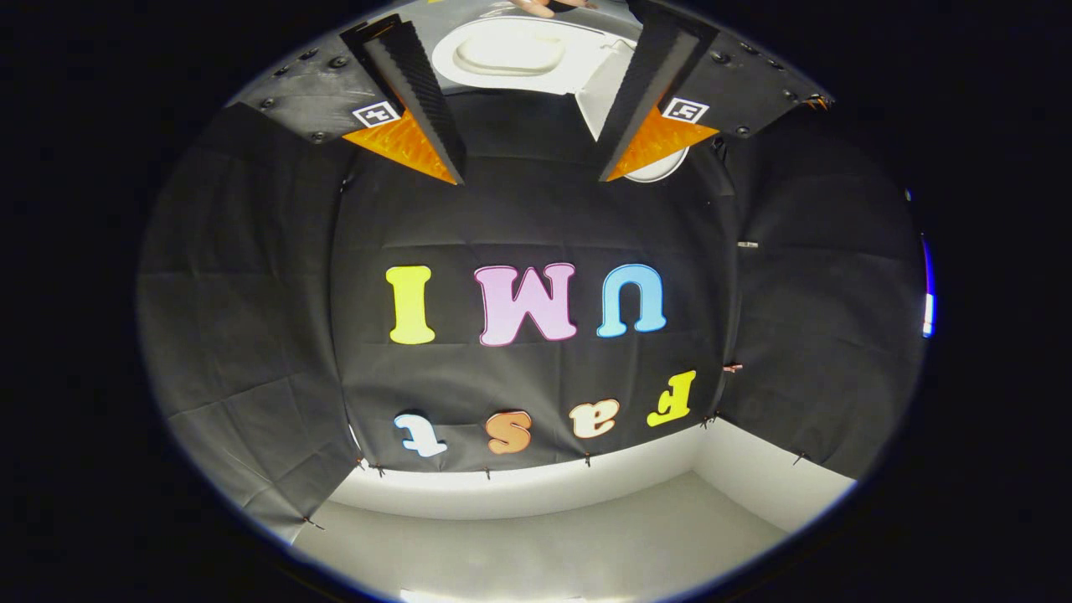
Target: Open the toilet lid.
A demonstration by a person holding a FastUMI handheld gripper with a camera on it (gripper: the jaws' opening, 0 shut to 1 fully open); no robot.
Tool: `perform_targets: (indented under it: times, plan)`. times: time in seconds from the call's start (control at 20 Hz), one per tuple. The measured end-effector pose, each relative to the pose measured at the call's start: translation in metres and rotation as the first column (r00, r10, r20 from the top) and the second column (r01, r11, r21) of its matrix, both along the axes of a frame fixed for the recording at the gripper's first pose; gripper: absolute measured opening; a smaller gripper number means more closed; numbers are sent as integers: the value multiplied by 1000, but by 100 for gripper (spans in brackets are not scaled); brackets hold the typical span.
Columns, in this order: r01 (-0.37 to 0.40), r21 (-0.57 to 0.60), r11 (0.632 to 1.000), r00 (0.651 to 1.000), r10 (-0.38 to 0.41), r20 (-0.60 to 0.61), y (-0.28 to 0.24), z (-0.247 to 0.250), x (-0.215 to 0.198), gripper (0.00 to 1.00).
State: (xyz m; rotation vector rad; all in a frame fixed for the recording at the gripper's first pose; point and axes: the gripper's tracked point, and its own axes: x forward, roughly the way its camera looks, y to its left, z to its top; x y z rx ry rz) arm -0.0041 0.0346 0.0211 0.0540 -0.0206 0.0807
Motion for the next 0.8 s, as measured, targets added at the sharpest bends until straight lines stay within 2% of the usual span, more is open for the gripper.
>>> perform_targets:
  times: [0.8]
  plan:
    - [19,8,1000,999,-19,-27,-8,-10,9,97]
